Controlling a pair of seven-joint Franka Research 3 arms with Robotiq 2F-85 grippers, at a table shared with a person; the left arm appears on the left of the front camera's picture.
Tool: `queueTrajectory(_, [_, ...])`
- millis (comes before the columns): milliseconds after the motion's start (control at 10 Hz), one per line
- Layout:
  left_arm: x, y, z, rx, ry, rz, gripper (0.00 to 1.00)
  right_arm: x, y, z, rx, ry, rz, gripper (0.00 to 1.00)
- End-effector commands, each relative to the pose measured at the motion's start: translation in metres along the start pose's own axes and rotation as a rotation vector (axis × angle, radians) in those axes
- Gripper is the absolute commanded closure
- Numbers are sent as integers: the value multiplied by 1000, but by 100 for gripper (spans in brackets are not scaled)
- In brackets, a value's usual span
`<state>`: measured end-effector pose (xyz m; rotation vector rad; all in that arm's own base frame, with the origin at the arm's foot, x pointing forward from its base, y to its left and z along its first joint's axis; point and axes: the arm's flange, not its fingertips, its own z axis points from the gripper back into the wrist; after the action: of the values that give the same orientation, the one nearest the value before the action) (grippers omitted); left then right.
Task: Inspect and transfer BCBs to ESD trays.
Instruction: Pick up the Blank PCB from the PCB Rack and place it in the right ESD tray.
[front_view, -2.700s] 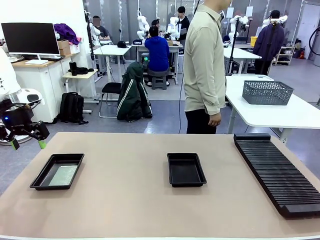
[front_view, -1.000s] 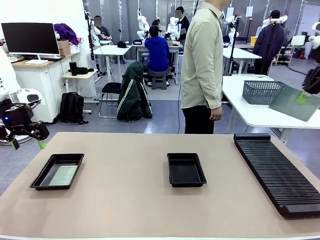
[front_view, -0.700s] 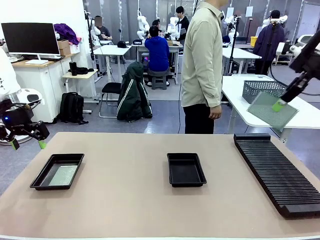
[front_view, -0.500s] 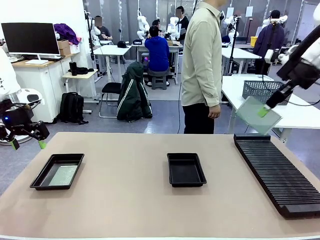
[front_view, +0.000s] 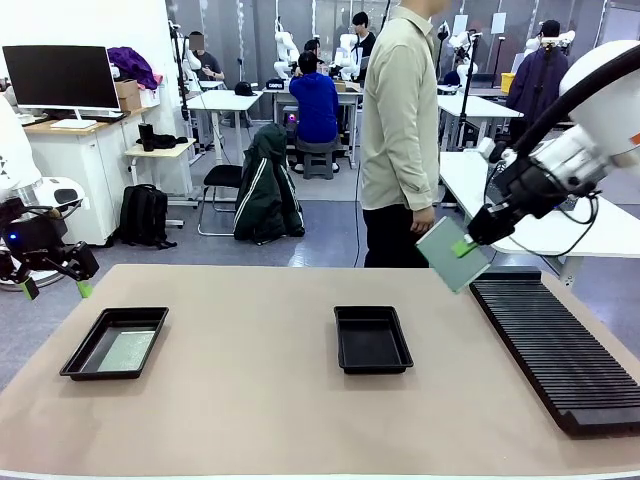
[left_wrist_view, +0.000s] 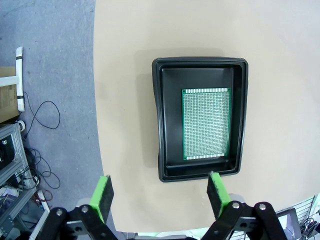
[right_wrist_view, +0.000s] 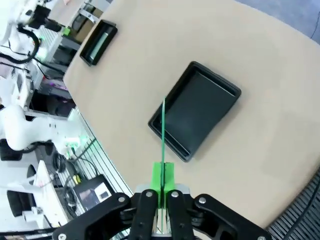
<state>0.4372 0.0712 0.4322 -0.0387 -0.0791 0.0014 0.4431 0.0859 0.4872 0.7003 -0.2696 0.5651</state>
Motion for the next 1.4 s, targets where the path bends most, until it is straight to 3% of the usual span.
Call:
queueTrajectory(0, [-1, 0, -2, 2, -10, 1, 0, 9, -6, -36, 52, -47, -81, 97])
queueTrajectory(600, [-1, 0, -2, 2, -10, 1, 0, 6, -27, -125, 136, -61, -307, 97])
queueTrajectory(1300, [-1, 0, -2, 2, -10, 1, 0, 0, -57, -189, 167, -83, -470, 97])
